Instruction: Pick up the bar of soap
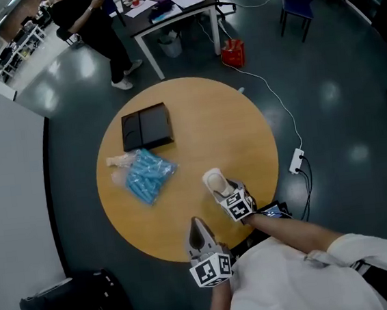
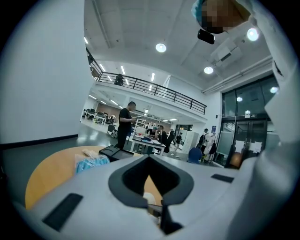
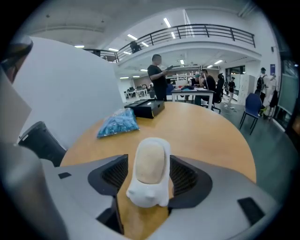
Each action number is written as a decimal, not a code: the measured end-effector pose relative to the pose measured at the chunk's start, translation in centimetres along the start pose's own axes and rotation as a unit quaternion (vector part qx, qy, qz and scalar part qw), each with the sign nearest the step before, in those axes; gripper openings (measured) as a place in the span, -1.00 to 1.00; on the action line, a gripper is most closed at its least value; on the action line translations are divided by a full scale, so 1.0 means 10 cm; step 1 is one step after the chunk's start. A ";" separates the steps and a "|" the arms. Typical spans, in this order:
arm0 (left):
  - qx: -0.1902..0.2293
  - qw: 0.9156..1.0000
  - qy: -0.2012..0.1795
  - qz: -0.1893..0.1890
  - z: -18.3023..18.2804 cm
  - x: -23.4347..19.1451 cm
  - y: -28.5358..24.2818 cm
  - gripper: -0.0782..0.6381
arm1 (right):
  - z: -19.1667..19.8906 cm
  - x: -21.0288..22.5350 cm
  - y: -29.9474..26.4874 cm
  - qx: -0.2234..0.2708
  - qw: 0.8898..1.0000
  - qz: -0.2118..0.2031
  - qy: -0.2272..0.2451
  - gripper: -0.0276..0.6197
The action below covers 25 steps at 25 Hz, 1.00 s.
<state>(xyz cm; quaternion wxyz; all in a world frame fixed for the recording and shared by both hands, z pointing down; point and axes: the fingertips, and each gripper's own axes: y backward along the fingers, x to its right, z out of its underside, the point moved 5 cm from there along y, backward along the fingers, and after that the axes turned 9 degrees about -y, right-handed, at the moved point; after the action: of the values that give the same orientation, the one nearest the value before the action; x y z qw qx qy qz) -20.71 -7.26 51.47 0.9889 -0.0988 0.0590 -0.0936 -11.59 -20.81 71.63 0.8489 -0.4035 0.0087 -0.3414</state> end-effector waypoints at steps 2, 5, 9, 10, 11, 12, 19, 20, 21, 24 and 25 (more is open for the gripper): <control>-0.005 1.000 0.006 0.000 0.01 -0.08 -0.03 -0.77 | 0.03 0.03 -0.14 -0.018 1.000 0.022 -0.001 -0.07; -0.010 1.000 0.012 0.003 0.04 -0.21 -0.07 -0.77 | 0.04 0.04 -0.28 -0.038 0.998 0.047 0.003 -0.05; -0.012 1.000 0.016 0.007 0.06 -0.36 -0.14 -0.77 | 0.04 0.03 -0.39 -0.057 0.996 0.070 0.007 0.00; -0.013 1.000 0.019 0.008 0.07 -0.40 -0.15 -0.77 | 0.03 0.00 -0.41 -0.058 0.996 0.072 0.011 0.00; -0.014 1.000 0.022 0.007 0.08 -0.43 -0.16 -0.77 | 0.04 -0.03 -0.42 -0.059 0.995 0.073 0.017 -0.01; -0.015 1.000 0.026 0.007 0.09 -0.46 -0.18 -0.77 | 0.05 -0.06 -0.44 -0.063 0.995 0.075 0.023 0.00; -0.019 0.999 0.034 0.008 0.13 -0.56 -0.17 -0.77 | 0.11 -0.05 -0.50 -0.082 0.992 0.092 0.025 -0.01; -0.020 0.999 0.035 0.008 0.15 -0.57 -0.17 -0.77 | 0.11 -0.04 -0.50 -0.084 0.992 0.090 0.022 -0.03; -0.021 0.999 0.037 0.008 0.16 -0.57 -0.18 -0.77 | 0.10 -0.04 -0.50 -0.086 0.992 0.089 0.020 -0.04; -0.021 0.999 0.038 0.012 0.16 -0.57 -0.17 -0.77 | 0.08 0.00 -0.48 -0.086 0.992 0.091 0.020 -0.09; -0.021 0.999 0.038 0.013 0.16 -0.57 -0.17 -0.77 | 0.08 0.00 -0.47 -0.084 0.992 0.090 0.022 -0.09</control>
<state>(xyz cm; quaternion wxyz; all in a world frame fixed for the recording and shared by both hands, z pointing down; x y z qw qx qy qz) -26.37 -7.47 53.91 0.9849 -0.1150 0.0994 -0.0828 -14.00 -22.38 75.37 0.8391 -0.4630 0.0921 -0.2703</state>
